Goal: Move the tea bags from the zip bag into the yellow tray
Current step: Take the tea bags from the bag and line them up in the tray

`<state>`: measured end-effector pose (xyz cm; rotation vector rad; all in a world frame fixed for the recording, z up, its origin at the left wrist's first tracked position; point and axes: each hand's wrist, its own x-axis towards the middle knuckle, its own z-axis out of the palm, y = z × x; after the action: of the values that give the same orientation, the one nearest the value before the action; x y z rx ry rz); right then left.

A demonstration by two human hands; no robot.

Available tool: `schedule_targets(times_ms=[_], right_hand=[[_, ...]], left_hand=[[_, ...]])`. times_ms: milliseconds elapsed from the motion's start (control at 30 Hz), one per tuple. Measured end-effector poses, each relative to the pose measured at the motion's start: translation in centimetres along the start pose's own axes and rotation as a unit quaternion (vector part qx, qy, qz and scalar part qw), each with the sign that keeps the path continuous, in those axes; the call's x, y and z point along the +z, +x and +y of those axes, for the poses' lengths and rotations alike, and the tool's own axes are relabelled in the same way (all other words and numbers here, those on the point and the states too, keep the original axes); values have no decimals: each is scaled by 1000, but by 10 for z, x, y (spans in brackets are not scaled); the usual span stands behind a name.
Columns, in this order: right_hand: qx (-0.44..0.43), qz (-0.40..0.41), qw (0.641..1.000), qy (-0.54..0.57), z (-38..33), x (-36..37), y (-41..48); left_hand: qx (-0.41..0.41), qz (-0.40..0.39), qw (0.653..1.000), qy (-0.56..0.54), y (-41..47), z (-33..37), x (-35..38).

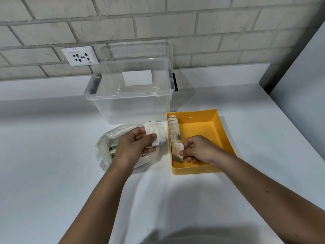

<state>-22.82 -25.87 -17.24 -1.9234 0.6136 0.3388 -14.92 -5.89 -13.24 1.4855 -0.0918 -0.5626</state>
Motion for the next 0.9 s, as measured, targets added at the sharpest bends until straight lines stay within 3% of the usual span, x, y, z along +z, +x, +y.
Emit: schedule_targets(times_ms=[233,333,400,467,567,733,900], right_hand=[[-6,58,998,0,2,4,11],[-6,69,996,-55,0,5,11],[-45,139,985,-96,-5,0,8],[-106,180,978,-28,-19,-4,-2],[-148,96,976,126,-42,-4,-21],[-182,120,973,75,-46,-4,-21],[-130,71,989,10,-27,-24,-25]], left_hand=[[-1,-3,1000,9,1,-3,0],[-3,-5,1000,10,1,-3,0],[-1,-5,1000,10,0,-2,1],[2,-8,1000,10,0,-1,4],[9,-18,1000,23,0,-1,12],[19,-23,999,37,-1,1,19],[45,25,996,68,-1,1,13]])
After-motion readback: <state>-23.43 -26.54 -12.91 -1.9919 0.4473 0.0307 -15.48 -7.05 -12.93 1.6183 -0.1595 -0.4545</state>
